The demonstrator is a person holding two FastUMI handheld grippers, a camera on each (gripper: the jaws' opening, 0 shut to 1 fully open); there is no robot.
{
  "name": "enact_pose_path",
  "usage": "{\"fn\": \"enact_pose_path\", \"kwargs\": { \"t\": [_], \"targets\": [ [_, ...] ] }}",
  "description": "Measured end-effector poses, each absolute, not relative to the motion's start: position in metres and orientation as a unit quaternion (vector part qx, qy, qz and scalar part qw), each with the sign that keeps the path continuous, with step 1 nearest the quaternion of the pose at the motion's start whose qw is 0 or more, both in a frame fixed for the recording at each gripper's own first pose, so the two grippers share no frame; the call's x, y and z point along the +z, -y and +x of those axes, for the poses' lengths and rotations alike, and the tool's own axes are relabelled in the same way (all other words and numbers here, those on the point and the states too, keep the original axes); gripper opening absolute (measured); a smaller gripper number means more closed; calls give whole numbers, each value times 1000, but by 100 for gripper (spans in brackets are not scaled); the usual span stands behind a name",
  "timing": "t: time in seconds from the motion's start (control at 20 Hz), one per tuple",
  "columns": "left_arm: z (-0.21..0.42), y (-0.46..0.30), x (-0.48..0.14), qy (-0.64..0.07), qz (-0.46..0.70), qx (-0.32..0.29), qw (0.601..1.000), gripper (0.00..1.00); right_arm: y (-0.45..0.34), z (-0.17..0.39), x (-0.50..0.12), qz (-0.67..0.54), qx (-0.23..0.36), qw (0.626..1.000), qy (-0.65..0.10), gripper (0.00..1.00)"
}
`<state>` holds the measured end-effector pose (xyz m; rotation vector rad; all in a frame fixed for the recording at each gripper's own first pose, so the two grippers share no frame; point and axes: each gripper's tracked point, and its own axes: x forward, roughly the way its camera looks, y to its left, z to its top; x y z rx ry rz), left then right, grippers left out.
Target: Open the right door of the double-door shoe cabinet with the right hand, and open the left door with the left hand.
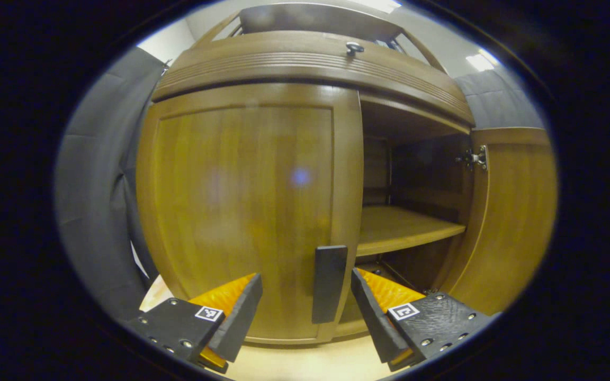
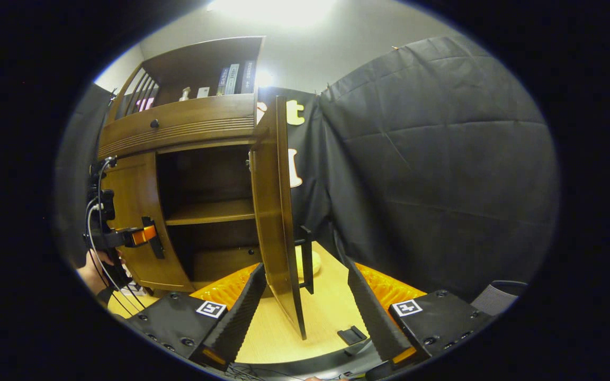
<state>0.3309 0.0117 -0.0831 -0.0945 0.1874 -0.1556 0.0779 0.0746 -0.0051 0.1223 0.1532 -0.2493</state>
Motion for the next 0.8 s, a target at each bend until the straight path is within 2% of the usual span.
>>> {"fn": "enact_pose_path", "kwargs": {
  "t": [0.25, 0.3, 0.4, 0.55, 0.65, 0.7, 0.75, 0.8],
  "targets": [
    [350, 3, -89, -91, -56, -87, 990, 60, -99, 66, -4, 40, -137, 987, -73, 98],
    [349, 5, -90, -90, -62, -88, 990, 64, -105, 67, -4, 43, -134, 987, -74, 95],
    [353, 11, -95, -97, -75, -84, 989, 46, -115, 71, -5, 50, -128, 988, -75, 93],
    [353, 11, -95, -90, -60, -73, 991, 27, -131, 75, -8, 47, -112, 990, -78, 93],
    [353, 11, -95, -89, -69, -68, 991, 25, -141, 74, -5, 40, -102, 991, -74, 93],
    [354, 11, -97, -86, -71, -68, 991, 24, -145, 73, -2, 37, -98, 992, -69, 98],
    [354, 11, -96, -84, -72, -72, 991, 22, -148, 73, -3, 33, -93, 993, -67, 93],
    [353, 12, -98, -84, -73, -79, 991, 22, -152, 73, -3, 28, -89, 993, -66, 93]
  ]
}}
